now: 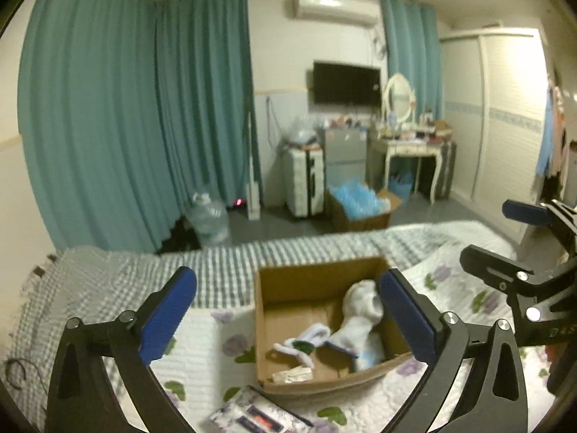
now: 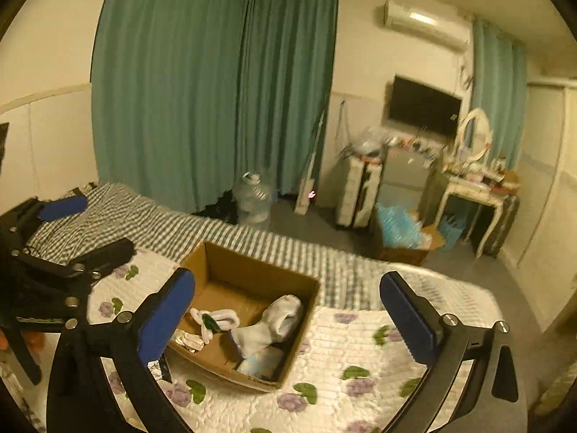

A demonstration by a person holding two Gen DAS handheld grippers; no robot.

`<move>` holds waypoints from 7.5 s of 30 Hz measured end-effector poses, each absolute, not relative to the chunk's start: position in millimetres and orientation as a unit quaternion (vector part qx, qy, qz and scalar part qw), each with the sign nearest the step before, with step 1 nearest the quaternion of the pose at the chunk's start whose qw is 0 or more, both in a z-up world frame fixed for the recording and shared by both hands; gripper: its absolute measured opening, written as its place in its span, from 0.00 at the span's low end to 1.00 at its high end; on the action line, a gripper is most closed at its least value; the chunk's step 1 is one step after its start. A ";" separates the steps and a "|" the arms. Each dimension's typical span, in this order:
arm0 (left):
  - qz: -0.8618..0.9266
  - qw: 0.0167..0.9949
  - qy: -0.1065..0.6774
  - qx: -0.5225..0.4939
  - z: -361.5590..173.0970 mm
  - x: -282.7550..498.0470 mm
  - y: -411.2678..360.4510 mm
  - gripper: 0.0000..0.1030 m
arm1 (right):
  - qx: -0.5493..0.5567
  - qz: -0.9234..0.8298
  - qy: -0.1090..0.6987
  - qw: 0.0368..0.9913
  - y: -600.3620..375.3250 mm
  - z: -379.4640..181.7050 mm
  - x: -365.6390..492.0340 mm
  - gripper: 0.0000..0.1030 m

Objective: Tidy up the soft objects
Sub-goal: 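Move both tools back toward the crumpled tissue on the quilt, then grasp the white plastic item with the left tool while the right tool grasps white tissue, then carry both items over the box and open both tools to drop them, then move both tools back toward the floral tissue pack and remaining items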

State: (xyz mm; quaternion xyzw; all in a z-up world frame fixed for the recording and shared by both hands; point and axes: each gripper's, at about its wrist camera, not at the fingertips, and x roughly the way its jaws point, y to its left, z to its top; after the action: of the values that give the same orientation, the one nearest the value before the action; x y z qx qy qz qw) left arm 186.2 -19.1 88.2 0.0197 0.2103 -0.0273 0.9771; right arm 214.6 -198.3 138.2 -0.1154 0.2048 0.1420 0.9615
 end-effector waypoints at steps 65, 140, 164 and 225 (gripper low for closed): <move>-0.091 0.925 0.370 -0.010 -117.0 83.4 -19.0 0.99 | -0.062 0.135 0.375 0.915 -195.2 -85.6 129.6 0.99; -0.105 0.951 0.288 0.035 12.1 28.8 -22.7 0.16 | -0.057 0.208 0.311 0.926 -172.8 -1.1 76.4 0.36; -0.066 0.964 0.243 0.088 55.1 231.6 -56.7 0.16 | -0.079 0.174 0.282 0.940 -163.7 62.9 285.2 0.36; -0.011 0.985 0.166 0.038 104.2 11.4 -0.3 1.00 | -0.073 0.142 0.221 0.962 -179.6 136.2 67.7 1.00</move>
State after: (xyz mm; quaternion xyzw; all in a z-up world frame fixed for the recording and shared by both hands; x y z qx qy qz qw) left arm 11.4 -0.3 104.2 0.0380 0.1662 -0.0113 0.9853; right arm 67.7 -179.6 136.2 -0.0731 0.2207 0.1420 0.9622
